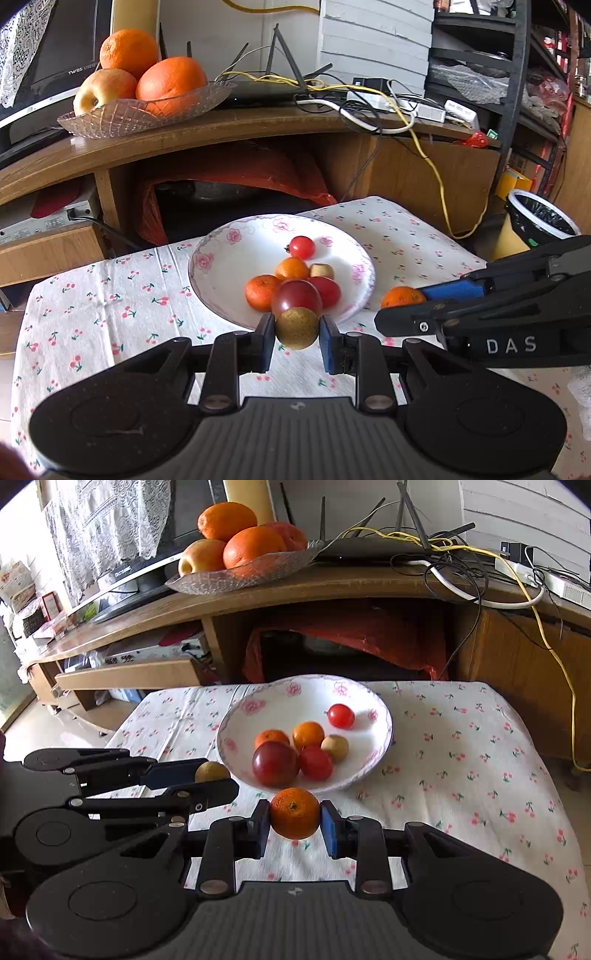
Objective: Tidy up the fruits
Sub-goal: 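Carry the kiwi and mandarin over the white bowl with both tools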
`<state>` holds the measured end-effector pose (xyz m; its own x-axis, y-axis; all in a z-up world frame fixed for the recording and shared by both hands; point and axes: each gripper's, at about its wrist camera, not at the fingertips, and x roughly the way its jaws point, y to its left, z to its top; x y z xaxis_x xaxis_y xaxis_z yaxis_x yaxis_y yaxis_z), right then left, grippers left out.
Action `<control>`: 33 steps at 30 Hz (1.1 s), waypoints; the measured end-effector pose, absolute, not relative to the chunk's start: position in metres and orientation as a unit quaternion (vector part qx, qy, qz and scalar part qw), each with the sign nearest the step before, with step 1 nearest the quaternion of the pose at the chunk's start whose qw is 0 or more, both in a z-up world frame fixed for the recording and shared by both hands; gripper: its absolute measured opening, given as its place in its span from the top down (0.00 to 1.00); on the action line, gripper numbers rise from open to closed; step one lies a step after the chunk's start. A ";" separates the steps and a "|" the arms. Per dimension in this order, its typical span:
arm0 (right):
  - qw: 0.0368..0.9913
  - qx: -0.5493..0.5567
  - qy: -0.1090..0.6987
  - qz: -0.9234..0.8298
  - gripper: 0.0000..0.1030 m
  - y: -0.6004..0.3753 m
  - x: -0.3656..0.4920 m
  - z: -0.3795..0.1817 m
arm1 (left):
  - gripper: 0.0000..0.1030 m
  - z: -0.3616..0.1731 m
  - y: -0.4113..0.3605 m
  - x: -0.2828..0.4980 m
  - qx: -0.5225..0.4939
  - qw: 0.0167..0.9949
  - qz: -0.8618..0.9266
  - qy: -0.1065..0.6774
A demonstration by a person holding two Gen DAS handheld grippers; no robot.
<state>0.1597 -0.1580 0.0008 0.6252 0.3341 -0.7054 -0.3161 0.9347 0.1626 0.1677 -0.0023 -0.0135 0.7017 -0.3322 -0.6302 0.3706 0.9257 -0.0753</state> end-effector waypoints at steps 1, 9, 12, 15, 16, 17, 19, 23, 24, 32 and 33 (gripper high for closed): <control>0.902 0.009 0.391 0.181 0.77 -0.157 0.163 0.001 | 0.67 -0.014 -0.003 0.171 0.028 0.922 -0.189 0.336; 0.907 0.010 0.377 0.187 0.76 -0.154 0.182 -0.002 | 0.67 -0.020 -0.003 0.186 0.025 0.925 -0.178 0.336; 0.907 0.008 0.379 0.185 0.76 -0.154 0.187 -0.007 | 0.67 -0.025 -0.004 0.191 0.026 0.924 -0.175 0.339; 0.908 0.007 0.379 0.181 0.76 -0.154 0.193 -0.010 | 0.67 -0.027 -0.005 0.195 0.024 0.924 -0.173 0.339; 0.908 0.008 0.379 0.180 0.76 -0.154 0.194 -0.011 | 0.67 -0.027 -0.005 0.196 0.024 0.925 -0.171 0.339; 0.908 0.009 0.378 0.179 0.76 -0.154 0.195 -0.011 | 0.67 -0.028 -0.006 0.197 0.025 0.925 -0.170 0.338; 0.908 0.007 0.378 0.179 0.76 -0.154 0.197 -0.013 | 0.67 -0.029 -0.005 0.198 0.023 0.925 -0.170 0.338; 0.909 0.008 0.378 0.177 0.76 -0.155 0.200 -0.015 | 0.67 -0.029 -0.005 0.198 0.025 0.926 -0.170 0.337; 0.909 0.008 0.377 0.176 0.76 -0.155 0.200 -0.015 | 0.67 -0.029 -0.005 0.199 0.026 0.926 -0.170 0.337; 0.909 0.005 0.377 0.177 0.75 -0.152 0.203 -0.020 | 0.67 -0.034 -0.004 0.204 0.021 0.926 -0.167 0.339; 0.909 0.004 0.377 0.176 0.75 -0.153 0.203 -0.020 | 0.67 -0.034 -0.005 0.205 0.022 0.926 -0.167 0.339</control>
<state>0.2034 -0.1525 -0.0197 0.6542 0.3236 -0.6836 -0.3170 0.9379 0.1406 0.2046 -0.0046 -0.0338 0.7142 -0.2950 -0.6347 0.3244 0.9431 -0.0732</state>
